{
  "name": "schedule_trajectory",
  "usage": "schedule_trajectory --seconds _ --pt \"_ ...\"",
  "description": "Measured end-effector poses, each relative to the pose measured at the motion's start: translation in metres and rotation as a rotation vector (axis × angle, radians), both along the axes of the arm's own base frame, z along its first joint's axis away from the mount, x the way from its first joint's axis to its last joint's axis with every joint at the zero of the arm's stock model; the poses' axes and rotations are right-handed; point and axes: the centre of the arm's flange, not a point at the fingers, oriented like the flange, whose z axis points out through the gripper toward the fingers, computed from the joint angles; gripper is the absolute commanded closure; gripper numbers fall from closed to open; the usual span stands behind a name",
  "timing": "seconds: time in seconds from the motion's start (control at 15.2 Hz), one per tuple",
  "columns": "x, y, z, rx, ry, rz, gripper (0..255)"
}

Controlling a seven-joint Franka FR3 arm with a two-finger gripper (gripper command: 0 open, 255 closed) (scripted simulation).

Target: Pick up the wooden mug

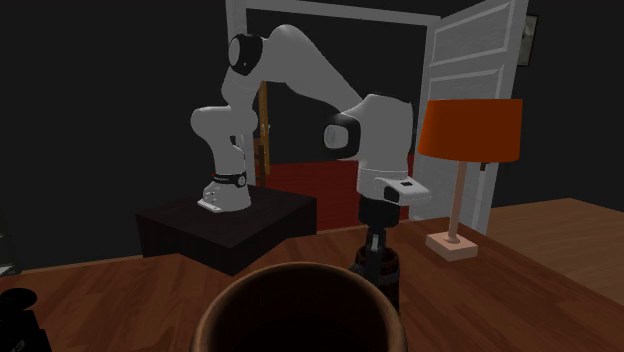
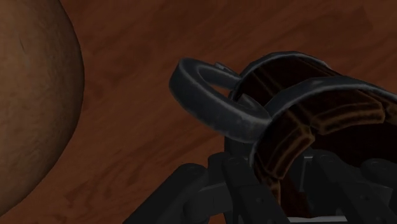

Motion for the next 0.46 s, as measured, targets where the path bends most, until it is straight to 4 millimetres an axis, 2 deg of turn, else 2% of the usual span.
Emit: schedule_trajectory --seconds 0.46 --pt "0.0 -0.001 0.035 0.0 0.0 0.0 255"
